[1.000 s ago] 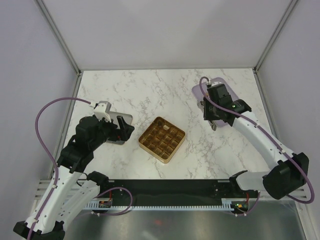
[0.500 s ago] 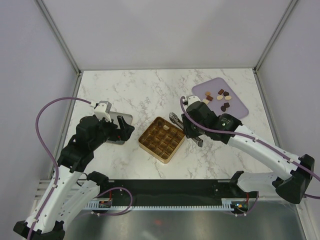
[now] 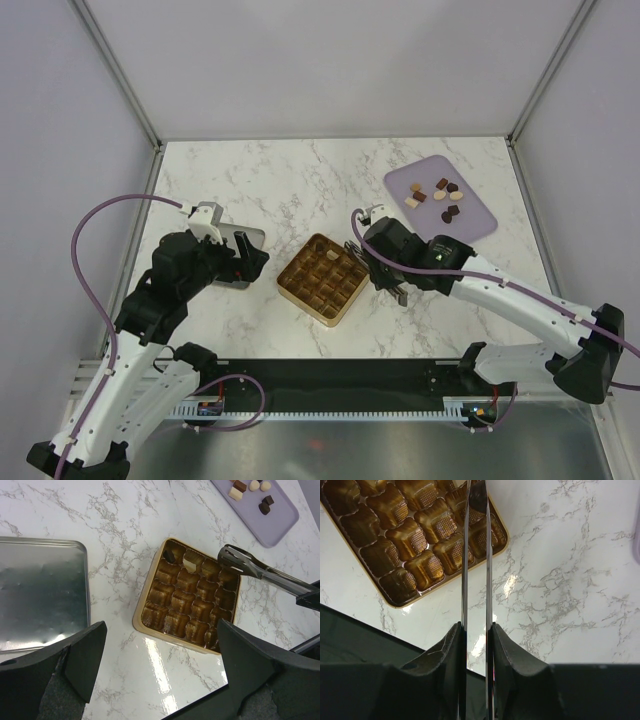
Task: Pack the chocolate
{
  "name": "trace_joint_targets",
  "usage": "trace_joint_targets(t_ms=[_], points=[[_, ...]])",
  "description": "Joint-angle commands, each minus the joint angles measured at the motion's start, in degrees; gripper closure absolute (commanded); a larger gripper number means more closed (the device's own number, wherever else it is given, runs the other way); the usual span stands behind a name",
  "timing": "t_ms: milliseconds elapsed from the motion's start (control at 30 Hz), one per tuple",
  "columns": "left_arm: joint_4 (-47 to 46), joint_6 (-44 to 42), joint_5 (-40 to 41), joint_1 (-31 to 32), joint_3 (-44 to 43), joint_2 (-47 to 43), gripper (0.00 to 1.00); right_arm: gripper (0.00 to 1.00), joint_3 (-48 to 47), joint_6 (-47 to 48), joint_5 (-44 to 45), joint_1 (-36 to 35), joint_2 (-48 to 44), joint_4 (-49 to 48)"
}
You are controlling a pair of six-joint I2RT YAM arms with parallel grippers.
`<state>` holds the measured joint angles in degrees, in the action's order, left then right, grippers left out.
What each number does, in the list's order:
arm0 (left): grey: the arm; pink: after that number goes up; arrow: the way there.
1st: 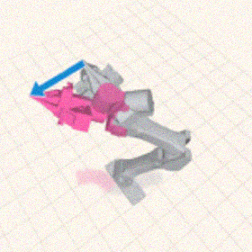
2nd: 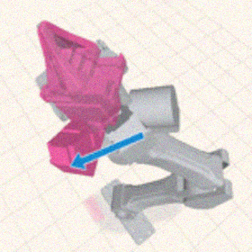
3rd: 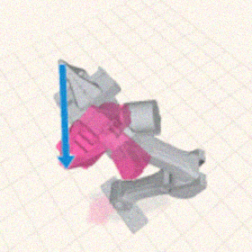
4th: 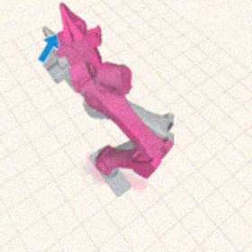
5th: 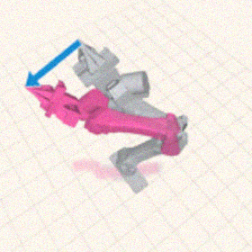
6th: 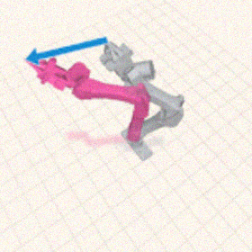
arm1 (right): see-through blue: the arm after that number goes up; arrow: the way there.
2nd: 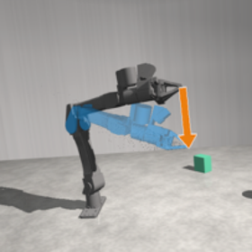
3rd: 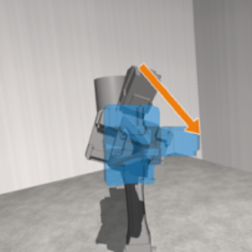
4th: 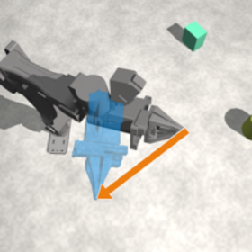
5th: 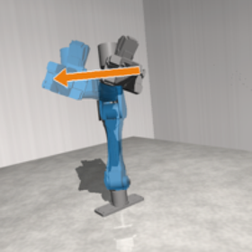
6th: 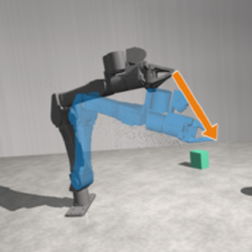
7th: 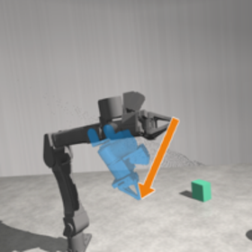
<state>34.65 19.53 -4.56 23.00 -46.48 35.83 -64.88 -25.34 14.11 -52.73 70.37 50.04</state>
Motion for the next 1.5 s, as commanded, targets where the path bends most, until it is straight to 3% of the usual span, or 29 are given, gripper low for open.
trace_joint_targets(t_ms=[0,767,1000,1233,1467], points=[[-0.11,-2.04,0.69,0.29,0.25,-0.24,0.00,0.67,0.02,-0.94,2.06,-0.53,0.12,-0.56],[-0.11,-1.95,0.87,0.29,0.34,-0.50,0.00,0.53,-2.35,-2.08,4.78,-2.38,1.70,-1.97],[-0.11,-1.95,0.78,0.29,0.34,-0.41,0.00,0.55,-8.05,-1.55,13.48,-1.42,0.21,1.10],[-0.11,-1.95,0.60,0.29,0.34,-0.41,0.00,0.55,-8.68,4.33,12.35,15.86,1.79,0.50],[-0.11,-2.04,0.34,0.29,0.34,-0.42,0.00,0.52,-5.44,5.57,11.39,28.72,4.69,-2.04]])
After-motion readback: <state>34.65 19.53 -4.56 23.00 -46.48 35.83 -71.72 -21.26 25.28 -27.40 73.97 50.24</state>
